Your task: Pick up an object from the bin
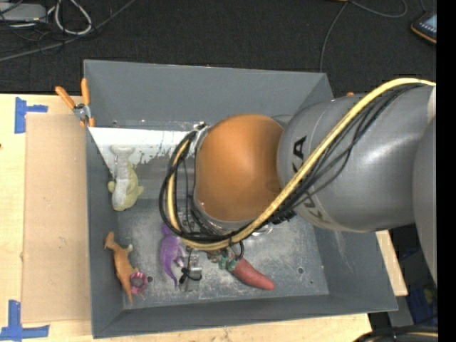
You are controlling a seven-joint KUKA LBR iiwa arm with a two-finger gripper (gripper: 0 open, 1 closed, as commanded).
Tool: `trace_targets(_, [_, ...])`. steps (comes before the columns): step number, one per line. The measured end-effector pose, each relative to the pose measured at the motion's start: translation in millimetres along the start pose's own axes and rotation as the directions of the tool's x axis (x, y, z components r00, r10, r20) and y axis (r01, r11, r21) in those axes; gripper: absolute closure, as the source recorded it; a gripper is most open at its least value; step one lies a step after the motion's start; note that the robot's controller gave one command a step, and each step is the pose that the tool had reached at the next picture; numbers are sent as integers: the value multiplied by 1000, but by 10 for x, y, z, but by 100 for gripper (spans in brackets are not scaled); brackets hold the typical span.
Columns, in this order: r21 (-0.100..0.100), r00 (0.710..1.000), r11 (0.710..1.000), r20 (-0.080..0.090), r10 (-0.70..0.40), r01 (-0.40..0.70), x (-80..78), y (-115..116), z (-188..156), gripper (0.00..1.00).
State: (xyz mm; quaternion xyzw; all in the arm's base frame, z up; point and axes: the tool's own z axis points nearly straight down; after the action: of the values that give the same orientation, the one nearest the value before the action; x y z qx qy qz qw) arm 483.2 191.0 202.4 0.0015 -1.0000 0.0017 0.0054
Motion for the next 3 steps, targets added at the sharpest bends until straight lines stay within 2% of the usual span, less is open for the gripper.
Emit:
trace_targets(1, [-2,1000,1000,8,5,-5,-17,-10,-45,0])
trace_targets(2, [-2,997,997,3,82,-82,-111,459,543,0])
trace_targets(3, [0,981,981,4,-196,196,-395,492,629,0])
